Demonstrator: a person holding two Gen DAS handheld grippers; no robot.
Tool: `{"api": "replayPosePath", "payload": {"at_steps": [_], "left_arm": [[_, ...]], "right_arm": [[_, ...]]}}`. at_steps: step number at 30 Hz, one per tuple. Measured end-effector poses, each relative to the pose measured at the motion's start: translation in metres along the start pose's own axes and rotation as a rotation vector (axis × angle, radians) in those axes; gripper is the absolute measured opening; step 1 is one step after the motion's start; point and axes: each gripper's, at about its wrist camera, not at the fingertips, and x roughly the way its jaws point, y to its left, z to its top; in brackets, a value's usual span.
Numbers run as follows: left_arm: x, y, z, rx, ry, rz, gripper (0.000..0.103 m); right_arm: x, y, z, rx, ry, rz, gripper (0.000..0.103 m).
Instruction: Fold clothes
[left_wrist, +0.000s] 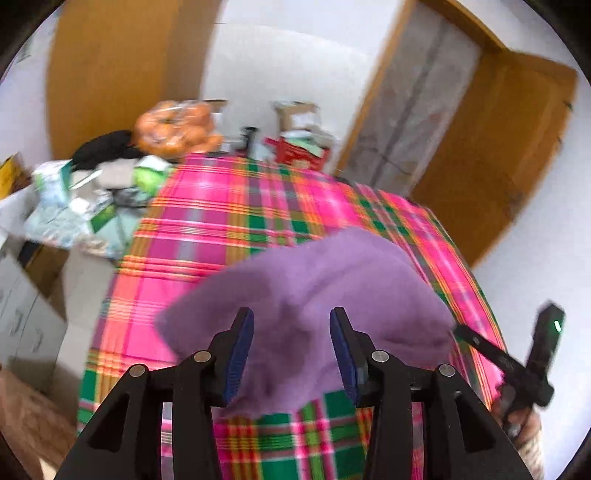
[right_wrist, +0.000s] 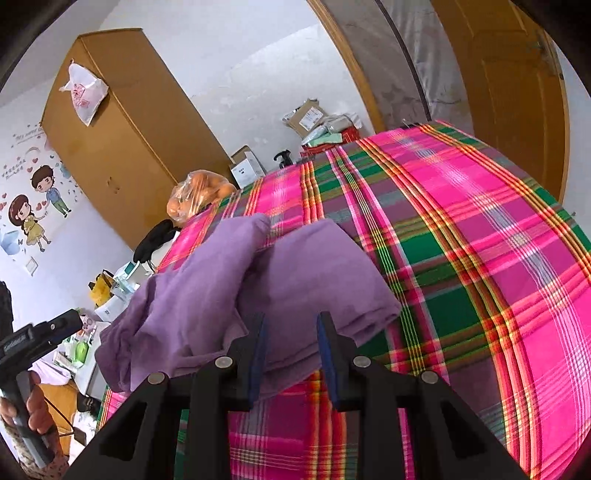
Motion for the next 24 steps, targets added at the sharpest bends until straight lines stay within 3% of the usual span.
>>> {"api": "replayPosePath", "payload": {"at_steps": [5, 9, 11, 18, 20, 22, 23, 24], "left_arm": [[0.035, -0.04, -0.016, 0.115, 0.119, -0.08, 0.045], [0.062, -0.059, -0.027, 0.147, 0.193, -0.116, 0.045], [0.074, -0.068, -0.032, 0.155, 0.218, -0.108, 0.045], [0.087, -0.09, -0.047, 0.276, 0.217, -0.059, 0.045], [0.089, -0.096, -0.05, 0.313, 0.195, -0.031, 0.045], [0.092, -0.101, -0.053, 0.349, 0.174, 0.0, 0.045], [0.094, -0.104, -0.054, 0.367, 0.165, 0.015, 0.045], [0.098, -0.106, -0.054, 0.38, 0.165, 0.024, 0.045]], "right_arm": [[0.008, -0.01, -0.002, 0.02, 0.015, -0.016, 0.028], [0.004, -0.02, 0.0, 0.024, -0.019, -0.083, 0.046], [0.005, -0.029, 0.004, 0.04, -0.029, -0.109, 0.047], [0.036, -0.041, 0.015, 0.031, 0.029, -0.139, 0.047], [0.043, -0.037, 0.016, 0.017, 0.034, -0.103, 0.048], [0.05, -0.033, 0.017, -0.002, 0.032, -0.102, 0.048], [0.052, -0.032, 0.017, -0.003, 0.034, -0.097, 0.041], [0.054, -0.032, 0.017, -0.004, 0.036, -0.093, 0.029]]}}
